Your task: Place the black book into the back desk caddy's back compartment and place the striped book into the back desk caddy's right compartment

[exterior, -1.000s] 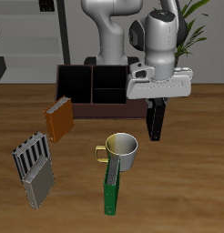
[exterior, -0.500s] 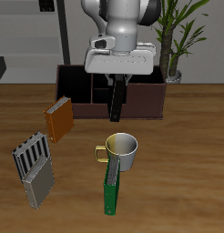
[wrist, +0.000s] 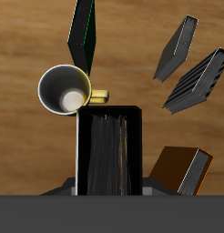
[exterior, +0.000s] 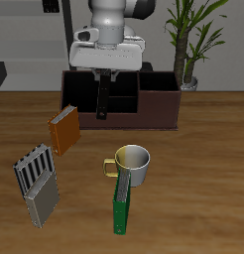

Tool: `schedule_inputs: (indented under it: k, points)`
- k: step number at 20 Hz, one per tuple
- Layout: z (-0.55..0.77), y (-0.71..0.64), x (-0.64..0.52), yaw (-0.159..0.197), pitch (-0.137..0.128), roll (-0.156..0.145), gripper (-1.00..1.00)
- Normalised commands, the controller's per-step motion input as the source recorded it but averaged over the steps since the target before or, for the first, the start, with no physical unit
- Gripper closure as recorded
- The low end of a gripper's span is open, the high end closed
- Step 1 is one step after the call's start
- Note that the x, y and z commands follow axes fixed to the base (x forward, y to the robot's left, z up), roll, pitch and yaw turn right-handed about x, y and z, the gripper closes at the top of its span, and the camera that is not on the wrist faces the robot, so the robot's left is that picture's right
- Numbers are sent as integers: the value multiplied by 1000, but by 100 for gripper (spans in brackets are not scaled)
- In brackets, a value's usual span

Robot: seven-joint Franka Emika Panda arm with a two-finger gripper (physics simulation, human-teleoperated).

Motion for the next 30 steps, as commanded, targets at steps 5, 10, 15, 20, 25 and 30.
schedule_inputs:
  k: [5, 10, 15, 20, 25, 30]
  points:
    - [-20, -458, -385, 1, -13, 7, 100]
    - [13, -295, -302, 19, -6, 4, 100]
    - [42, 168, -312, -12, 8, 57, 100]
    - [-33, 269, -333, 7, 22, 27, 100]
    - [93, 289, -435, 26, -26, 34, 100]
    - [16, 81, -231, -16, 33, -21, 100]
